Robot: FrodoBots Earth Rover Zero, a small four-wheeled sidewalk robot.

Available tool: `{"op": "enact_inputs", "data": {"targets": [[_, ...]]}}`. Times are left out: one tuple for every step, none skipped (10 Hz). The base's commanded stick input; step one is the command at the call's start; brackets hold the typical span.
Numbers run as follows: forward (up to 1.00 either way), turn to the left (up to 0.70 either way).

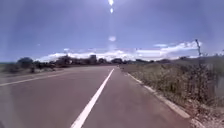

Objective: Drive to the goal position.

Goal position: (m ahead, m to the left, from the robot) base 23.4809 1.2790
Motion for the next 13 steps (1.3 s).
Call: {"op": "enact_inputs", "data": {"targets": [[0.45,0.00],[0.45,0.00],[0.45,0.00],[0.45,0.00],[0.45,0.00],[0.45,0.00],[0.45,0.00],[0.45,0.00],[0.70,0.00],[0.70,0.00],[0.70,0.00],[0.70,0.00],[0.70,0.00]]}}
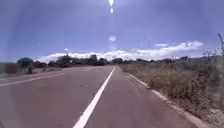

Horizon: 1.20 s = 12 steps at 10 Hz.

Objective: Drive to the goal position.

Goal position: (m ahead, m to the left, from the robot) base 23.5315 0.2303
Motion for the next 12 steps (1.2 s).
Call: {"op": "enact_inputs", "data": {"targets": [[0.70,0.00],[0.70,0.00],[0.70,0.00],[0.70,0.00],[0.70,0.00],[0.70,0.00],[0.70,0.00],[0.70,0.00],[0.70,0.00],[0.70,0.00],[0.70,-0.01],[0.70,-0.14]]}}
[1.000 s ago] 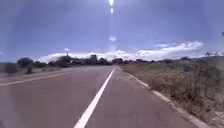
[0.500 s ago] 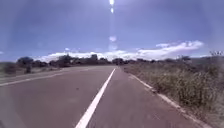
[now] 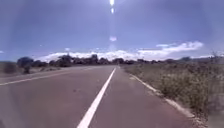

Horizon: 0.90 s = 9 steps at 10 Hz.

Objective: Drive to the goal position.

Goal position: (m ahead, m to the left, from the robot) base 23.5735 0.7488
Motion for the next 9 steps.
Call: {"op": "enact_inputs", "data": {"targets": [[0.70,-0.14],[0.70,-0.14],[0.70,-0.14],[0.70,-0.14],[0.70,-0.14],[0.70,-0.14],[0.70,-0.14],[0.70,-0.14],[0.70,-0.14]]}}
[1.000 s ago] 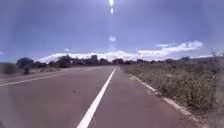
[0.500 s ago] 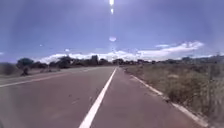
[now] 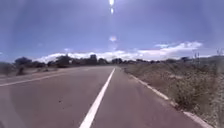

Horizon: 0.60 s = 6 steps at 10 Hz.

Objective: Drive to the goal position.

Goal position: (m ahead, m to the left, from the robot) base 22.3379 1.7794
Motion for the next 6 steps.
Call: {"op": "enact_inputs", "data": {"targets": [[0.70,-0.14],[0.70,-0.14],[0.70,0.00],[0.70,0.00],[0.70,0.00],[0.70,0.00]]}}
